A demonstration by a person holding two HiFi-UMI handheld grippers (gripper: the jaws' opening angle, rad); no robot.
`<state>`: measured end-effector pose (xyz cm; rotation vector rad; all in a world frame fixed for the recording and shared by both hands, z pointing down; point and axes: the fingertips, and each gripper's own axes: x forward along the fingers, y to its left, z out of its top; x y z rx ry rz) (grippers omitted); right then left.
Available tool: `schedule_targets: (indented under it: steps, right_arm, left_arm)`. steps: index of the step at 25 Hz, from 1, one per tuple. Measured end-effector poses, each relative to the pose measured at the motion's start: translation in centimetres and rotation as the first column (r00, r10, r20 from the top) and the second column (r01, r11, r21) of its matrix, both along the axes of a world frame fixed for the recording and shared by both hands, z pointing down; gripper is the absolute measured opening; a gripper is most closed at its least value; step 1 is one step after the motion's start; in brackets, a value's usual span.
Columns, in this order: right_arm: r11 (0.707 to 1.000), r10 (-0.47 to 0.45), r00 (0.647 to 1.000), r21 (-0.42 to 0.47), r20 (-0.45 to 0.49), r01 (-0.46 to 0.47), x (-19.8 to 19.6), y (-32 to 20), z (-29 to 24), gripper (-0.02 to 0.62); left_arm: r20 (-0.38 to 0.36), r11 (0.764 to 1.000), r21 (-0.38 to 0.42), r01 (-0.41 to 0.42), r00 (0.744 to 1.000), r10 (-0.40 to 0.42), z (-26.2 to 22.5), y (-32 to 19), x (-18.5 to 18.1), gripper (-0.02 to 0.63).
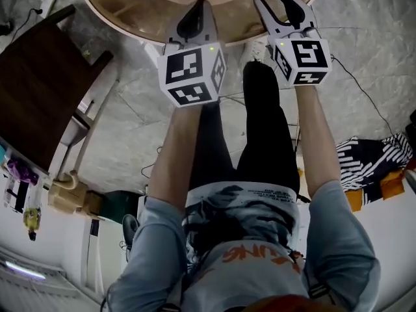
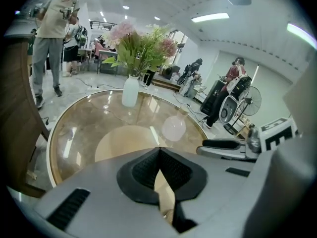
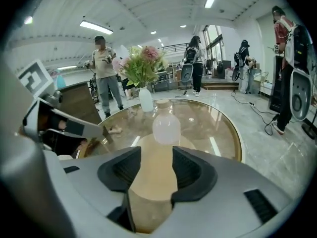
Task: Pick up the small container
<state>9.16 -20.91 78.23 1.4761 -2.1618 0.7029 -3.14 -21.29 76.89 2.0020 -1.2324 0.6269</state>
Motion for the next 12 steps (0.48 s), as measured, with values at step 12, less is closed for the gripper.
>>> schedule_targets:
  steps: [12]
  right_arm:
    - [0.994, -0.012, 1.000, 0.108, -0.001, 0.013, -0.7, -6.9, 0.0, 0.212]
  left_arm:
    - [-0.033, 1.000, -0.022, -0.003, 0.999, 0.003, 0.2, -0.2, 0.8, 0.023]
